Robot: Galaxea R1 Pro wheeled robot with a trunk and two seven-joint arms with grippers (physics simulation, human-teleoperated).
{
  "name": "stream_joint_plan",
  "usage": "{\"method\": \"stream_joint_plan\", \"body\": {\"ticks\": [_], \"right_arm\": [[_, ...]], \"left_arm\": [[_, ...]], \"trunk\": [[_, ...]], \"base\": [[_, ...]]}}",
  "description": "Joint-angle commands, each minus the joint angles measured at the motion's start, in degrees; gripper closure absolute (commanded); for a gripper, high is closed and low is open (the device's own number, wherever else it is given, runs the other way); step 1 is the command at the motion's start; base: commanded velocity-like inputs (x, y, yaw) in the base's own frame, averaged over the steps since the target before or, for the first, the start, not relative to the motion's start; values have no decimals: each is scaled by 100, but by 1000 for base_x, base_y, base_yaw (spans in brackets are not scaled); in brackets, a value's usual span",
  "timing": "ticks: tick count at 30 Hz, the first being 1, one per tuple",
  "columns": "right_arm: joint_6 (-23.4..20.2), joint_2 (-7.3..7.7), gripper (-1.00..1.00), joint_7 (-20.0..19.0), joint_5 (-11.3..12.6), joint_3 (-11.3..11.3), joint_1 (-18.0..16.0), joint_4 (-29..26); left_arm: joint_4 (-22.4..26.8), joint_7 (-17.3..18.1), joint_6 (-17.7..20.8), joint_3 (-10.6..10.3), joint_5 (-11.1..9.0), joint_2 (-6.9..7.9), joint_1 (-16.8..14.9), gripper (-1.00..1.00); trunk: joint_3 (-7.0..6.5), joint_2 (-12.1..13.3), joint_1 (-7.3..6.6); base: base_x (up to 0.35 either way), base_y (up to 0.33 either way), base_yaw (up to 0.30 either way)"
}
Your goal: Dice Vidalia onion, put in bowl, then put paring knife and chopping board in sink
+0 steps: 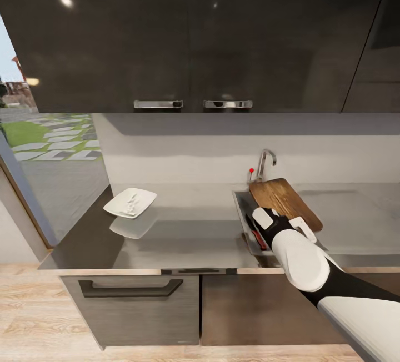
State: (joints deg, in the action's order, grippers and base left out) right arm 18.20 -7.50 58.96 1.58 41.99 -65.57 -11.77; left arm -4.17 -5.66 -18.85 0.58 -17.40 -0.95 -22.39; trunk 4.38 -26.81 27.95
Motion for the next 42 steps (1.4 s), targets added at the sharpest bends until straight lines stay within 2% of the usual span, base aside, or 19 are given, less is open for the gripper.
{"method": "stream_joint_plan", "body": {"ticks": [1,4,9,16,21,27,42], "right_arm": [[-92,-3,100,35,-1,-7,-6,-15],[-336,-5,100,69,100,-7,-14,-79],[-435,-14,100,79,616,-18,-17,-158],[-487,-66,100,81,784,-22,-22,-154],[-555,-127,100,69,1021,-24,-18,-144],[-563,-129,100,83,1069,-34,-17,-126],[-503,-60,100,81,1022,-33,-2,-81]], "left_arm": [[-22,-7,-39,4,-9,-2,-11,-100],[-22,-13,-40,4,-9,-2,-11,-100],[-22,-14,-39,4,-9,-2,-11,-100],[-22,-15,-36,4,-12,-2,-11,-100],[-22,-15,-33,4,-15,3,-11,-100],[-22,-15,-32,4,-15,3,-11,-100],[-22,-10,-31,4,-16,-1,-11,-100]], "trunk": [[12,-12,3],[12,-12,3],[12,-12,3],[12,-12,3],[12,-12,3],[12,-12,3],[12,-12,3]], "base": [[0,0,0],[0,0,0],[16,0,0],[231,0,0],[315,0,0],[157,0,0],[7,0,0]]}}
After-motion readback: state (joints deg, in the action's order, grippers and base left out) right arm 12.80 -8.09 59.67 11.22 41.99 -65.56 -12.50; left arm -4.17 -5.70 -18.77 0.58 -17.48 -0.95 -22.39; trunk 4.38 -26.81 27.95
